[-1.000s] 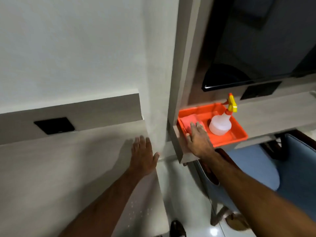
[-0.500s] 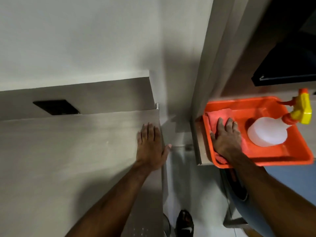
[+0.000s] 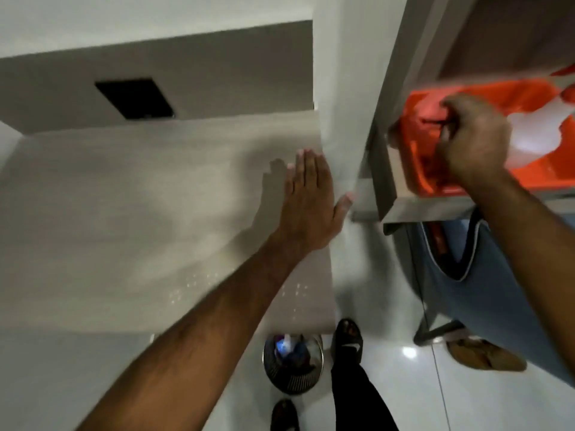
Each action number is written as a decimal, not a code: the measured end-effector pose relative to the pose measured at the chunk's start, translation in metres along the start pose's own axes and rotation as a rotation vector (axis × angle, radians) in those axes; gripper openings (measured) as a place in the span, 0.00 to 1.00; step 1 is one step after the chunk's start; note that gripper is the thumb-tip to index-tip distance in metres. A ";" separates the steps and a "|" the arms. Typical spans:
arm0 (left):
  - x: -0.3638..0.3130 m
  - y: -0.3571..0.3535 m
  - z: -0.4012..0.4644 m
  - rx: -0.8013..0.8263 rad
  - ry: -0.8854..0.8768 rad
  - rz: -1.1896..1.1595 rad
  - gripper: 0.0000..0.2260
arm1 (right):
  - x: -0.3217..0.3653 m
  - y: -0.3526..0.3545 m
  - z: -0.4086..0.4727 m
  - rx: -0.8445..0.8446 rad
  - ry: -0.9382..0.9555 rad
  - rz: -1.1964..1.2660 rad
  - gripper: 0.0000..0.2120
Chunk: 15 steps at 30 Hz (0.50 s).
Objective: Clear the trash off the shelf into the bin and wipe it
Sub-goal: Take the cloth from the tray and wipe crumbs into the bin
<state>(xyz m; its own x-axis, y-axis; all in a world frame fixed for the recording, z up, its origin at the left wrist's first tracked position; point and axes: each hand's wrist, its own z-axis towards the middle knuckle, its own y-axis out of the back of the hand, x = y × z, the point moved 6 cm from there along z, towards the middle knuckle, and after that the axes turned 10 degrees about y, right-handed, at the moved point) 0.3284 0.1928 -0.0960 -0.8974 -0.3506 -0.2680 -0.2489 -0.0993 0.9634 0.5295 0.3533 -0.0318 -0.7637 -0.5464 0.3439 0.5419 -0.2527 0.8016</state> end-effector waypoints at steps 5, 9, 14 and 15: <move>-0.011 0.013 -0.143 -0.173 -0.175 -0.202 0.34 | 0.101 0.040 -0.140 -0.248 0.200 0.177 0.21; 0.013 -0.050 -0.262 -0.206 -0.320 -0.176 0.29 | 0.100 -0.014 -0.277 -0.226 -0.154 0.322 0.20; 0.083 -0.192 -0.353 0.019 -0.272 -0.048 0.30 | 0.062 -0.133 -0.438 0.085 -0.514 0.482 0.17; 0.103 -0.220 -0.362 0.078 -0.187 -0.034 0.30 | 0.058 -0.155 -0.465 0.156 -0.556 0.506 0.18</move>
<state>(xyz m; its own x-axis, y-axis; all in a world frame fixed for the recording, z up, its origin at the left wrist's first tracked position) 0.4233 -0.1586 -0.3364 -0.9381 -0.1684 -0.3026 -0.3013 -0.0335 0.9529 0.5643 -0.0109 -0.3641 -0.5225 -0.0732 0.8495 0.8480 0.0589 0.5267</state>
